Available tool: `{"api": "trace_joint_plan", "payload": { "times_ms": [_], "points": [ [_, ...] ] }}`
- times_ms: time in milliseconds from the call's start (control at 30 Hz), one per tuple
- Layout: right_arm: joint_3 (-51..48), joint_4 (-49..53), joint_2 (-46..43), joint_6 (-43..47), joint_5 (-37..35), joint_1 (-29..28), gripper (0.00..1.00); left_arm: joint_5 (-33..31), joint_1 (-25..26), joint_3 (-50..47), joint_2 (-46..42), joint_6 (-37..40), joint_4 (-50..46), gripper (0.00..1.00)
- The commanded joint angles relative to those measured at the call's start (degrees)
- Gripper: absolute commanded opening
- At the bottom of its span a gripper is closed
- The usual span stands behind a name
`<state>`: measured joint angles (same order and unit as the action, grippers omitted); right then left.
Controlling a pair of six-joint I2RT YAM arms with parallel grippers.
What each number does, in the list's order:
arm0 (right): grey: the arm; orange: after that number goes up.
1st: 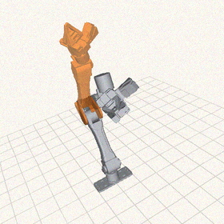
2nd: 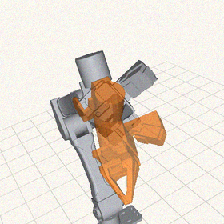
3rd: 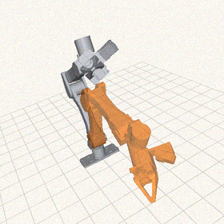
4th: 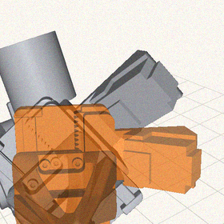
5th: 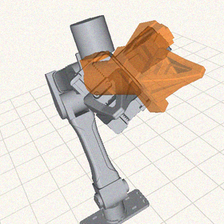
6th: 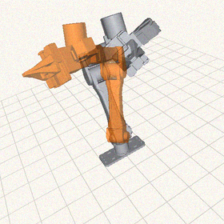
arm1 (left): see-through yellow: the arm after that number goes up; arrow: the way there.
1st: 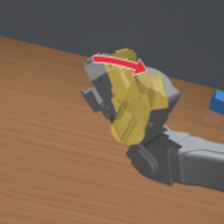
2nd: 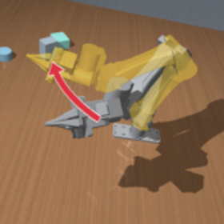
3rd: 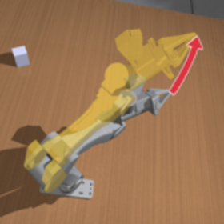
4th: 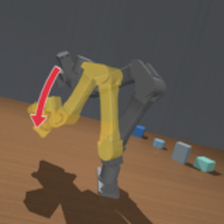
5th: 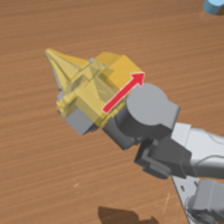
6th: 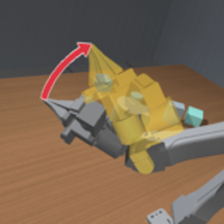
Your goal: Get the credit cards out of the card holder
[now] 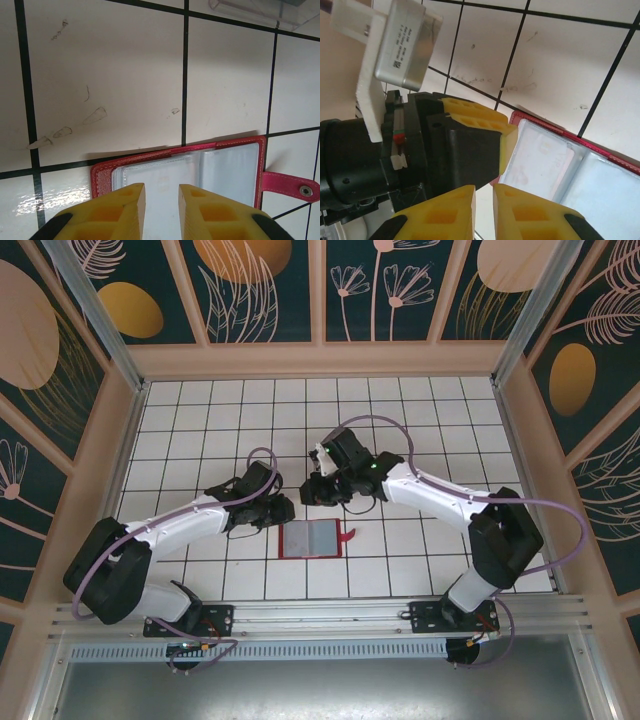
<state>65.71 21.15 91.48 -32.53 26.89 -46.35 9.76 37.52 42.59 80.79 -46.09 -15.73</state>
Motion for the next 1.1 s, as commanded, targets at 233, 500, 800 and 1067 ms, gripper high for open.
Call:
{"api": "trace_joint_plan", "payload": {
  "times_ms": [233,500,800,1067],
  "points": [
    [-3.9,-2.1,-1.1,-3.9,-2.0,-2.1,0.17,1.0,0.0,-0.8,0.0,-0.2,1.0,0.25],
    [-4.5,-2.2,0.5,-6.0,-3.2,-4.4,0.17,3.0,-4.8,-4.5,-2.4,0.7,1.5,0.25],
    [-2.6,-1.1,5.2,-8.3,-4.4,-7.7,0.16,4.8,-12.1,-7.5,-5.5,4.3,0.1,0.25],
    [1.4,-1.1,11.4,-9.5,-5.7,-10.9,0.16,5.4,-15.7,-8.0,-5.4,6.4,-1.1,0.25]
  ]
}}
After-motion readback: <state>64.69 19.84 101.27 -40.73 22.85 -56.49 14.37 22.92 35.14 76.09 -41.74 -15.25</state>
